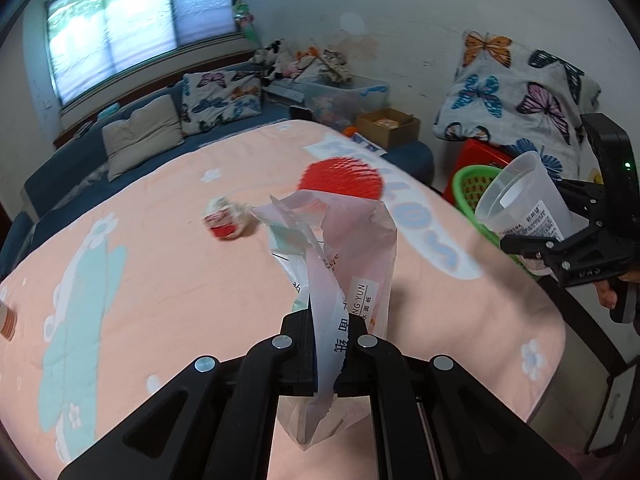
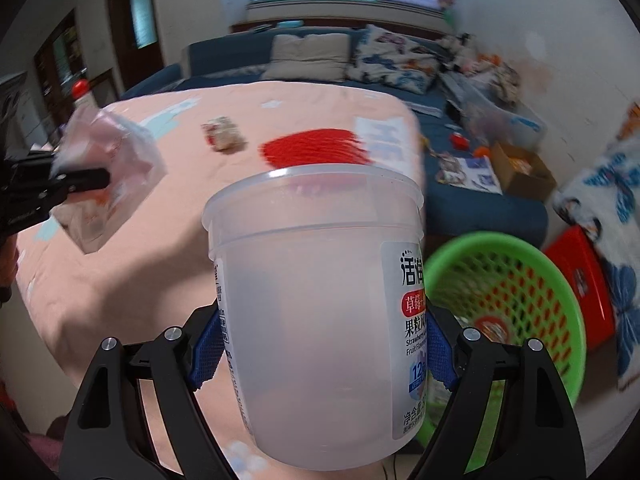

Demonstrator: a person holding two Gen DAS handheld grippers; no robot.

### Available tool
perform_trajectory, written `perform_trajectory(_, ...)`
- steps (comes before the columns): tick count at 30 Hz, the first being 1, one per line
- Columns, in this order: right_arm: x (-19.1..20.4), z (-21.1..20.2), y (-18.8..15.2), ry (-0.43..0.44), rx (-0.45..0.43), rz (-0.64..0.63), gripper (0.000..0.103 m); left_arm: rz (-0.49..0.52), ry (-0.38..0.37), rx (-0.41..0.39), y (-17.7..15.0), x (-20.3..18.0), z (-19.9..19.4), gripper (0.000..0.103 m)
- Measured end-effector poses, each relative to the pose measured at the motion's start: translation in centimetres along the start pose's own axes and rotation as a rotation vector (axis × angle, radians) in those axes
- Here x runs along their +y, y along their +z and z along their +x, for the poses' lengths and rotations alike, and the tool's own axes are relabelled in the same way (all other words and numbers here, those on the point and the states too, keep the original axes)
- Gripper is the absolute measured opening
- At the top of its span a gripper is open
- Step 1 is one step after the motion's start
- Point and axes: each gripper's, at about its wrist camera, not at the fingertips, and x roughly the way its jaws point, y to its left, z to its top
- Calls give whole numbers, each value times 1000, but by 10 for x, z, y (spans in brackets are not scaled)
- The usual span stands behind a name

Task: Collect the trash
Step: 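Drop the white cup into the green basket while the left gripper carries the pink bag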

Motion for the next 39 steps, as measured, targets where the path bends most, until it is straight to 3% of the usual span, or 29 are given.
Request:
perform_trajectory(12,-112,-20,-43,-198,39,191,81,69,-77,-17,32,-59,13,4)
perform_trajectory(22,-171,-18,-68,-265,72,327,85,115,-123,-29,58,-99,23,4)
perform_trajectory(25,-179,-19,-73,-268,63,352,91,133,-136,-32,65,-113,27,4)
perform_trajectory(39,-185,-65,-91,-260,-10,362,91,215,-209,-12,99,-190,68,4)
